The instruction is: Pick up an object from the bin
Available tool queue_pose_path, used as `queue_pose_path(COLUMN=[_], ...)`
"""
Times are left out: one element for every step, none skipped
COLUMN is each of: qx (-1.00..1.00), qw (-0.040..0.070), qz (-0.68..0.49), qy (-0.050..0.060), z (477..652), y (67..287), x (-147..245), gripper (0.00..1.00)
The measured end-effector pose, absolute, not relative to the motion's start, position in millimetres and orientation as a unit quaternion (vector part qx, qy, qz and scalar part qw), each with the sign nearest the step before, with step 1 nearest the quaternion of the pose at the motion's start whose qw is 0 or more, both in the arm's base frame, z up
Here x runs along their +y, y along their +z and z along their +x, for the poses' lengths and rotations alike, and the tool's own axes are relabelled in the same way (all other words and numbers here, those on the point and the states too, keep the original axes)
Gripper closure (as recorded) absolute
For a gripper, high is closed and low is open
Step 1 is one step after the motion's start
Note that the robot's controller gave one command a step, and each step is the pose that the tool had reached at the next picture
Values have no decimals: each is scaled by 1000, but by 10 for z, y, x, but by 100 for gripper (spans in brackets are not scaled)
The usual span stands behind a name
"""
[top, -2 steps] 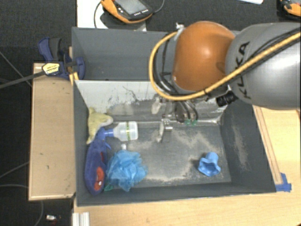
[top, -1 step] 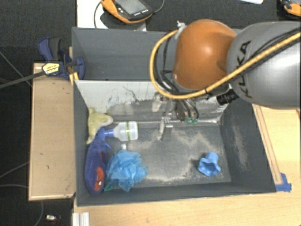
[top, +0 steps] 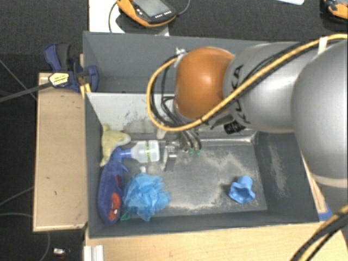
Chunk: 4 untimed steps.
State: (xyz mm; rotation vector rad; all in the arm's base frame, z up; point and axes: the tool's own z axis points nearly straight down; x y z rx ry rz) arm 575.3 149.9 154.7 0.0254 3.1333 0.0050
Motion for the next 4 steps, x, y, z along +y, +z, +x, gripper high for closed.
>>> queue_pose_path(qx=[999,991,994,979], qw=[11,2,9,6], qz=[49,135,105,206], qy=[3,1,4,4], z=[5916,5901,5910,5904], y=[1635,1226,680,698], x=[1923,1966,1831,1663], gripper=[0,0,0,100])
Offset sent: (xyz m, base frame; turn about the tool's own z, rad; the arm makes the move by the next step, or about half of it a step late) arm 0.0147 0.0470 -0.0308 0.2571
